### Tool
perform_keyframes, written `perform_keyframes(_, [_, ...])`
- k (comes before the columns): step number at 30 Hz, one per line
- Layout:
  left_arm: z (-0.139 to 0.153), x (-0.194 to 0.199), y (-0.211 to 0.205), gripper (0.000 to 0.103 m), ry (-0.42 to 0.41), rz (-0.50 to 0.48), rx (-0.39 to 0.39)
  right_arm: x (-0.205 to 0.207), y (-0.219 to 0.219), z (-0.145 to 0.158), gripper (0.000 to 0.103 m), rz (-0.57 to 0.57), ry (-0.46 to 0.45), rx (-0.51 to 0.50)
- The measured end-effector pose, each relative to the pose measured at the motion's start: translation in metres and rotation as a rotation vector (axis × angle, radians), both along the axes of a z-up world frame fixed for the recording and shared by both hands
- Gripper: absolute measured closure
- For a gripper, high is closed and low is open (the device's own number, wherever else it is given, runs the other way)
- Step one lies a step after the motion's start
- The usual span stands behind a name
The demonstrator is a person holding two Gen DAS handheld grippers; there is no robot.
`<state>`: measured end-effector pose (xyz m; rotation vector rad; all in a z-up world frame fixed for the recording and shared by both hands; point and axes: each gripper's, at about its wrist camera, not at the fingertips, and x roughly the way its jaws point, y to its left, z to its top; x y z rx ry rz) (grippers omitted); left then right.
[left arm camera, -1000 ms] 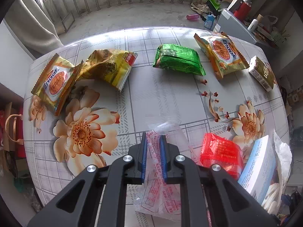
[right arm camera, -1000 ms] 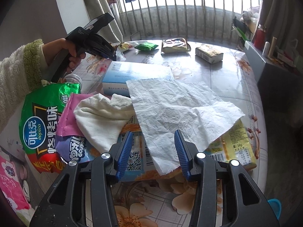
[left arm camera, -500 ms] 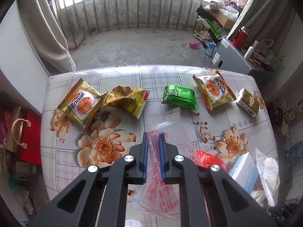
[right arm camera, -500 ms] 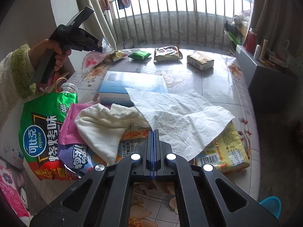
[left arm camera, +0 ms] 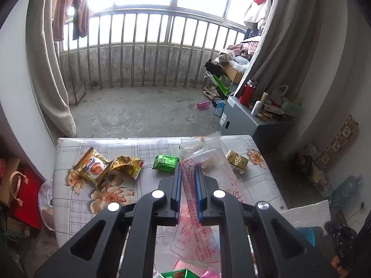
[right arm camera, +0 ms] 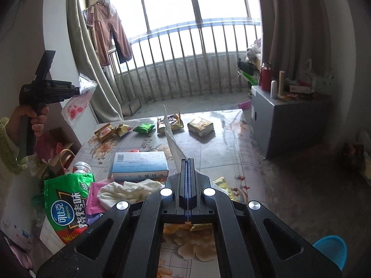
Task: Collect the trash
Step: 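Lift the clear plastic bag with the left gripper and carry it over the wastebasket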
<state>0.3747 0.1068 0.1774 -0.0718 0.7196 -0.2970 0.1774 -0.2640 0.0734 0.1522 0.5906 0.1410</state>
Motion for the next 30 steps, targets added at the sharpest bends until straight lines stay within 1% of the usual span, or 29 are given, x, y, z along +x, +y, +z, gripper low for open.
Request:
perform_keyframes(6, [0.033, -0.050, -0.053, 0.093, -0.041, -0.151, -0.023, -0.046, -0.031, 0.019, 0.103, -0.100, -0.067, 0.028])
perform_keyframes(9, [0.040, -0.077, -0.090, 0.093, -0.053, -0.250, -0.020, -0.072, -0.048, 0.022, 0.103, -0.159, -0.083, 0.042])
perform_keyframes(11, [0.040, -0.094, -0.118, 0.093, -0.043, -0.321, -0.019, -0.089, -0.059, 0.021, 0.103, -0.201, -0.087, 0.052])
perform_keyframes(14, [0.034, -0.115, -0.164, 0.093, -0.016, -0.429, -0.020, -0.115, -0.078, 0.018, 0.103, -0.266, -0.088, 0.081])
perform_keyframes(17, [0.025, -0.134, -0.213, 0.093, 0.005, -0.529, 0.000, -0.140, -0.099, 0.012, 0.103, -0.334, -0.082, 0.116])
perform_keyframes(20, [0.014, -0.153, -0.260, 0.093, 0.022, -0.609, 0.029, -0.164, -0.121, 0.003, 0.103, -0.397, -0.071, 0.153])
perform_keyframes(24, [-0.005, -0.175, -0.317, 0.093, 0.048, -0.689, 0.059, -0.188, -0.145, -0.011, 0.103, -0.468, -0.050, 0.185])
perform_keyframes(30, [-0.037, -0.195, -0.393, 0.093, 0.114, -0.777, 0.058, -0.211, -0.176, -0.032, 0.103, -0.551, -0.013, 0.214])
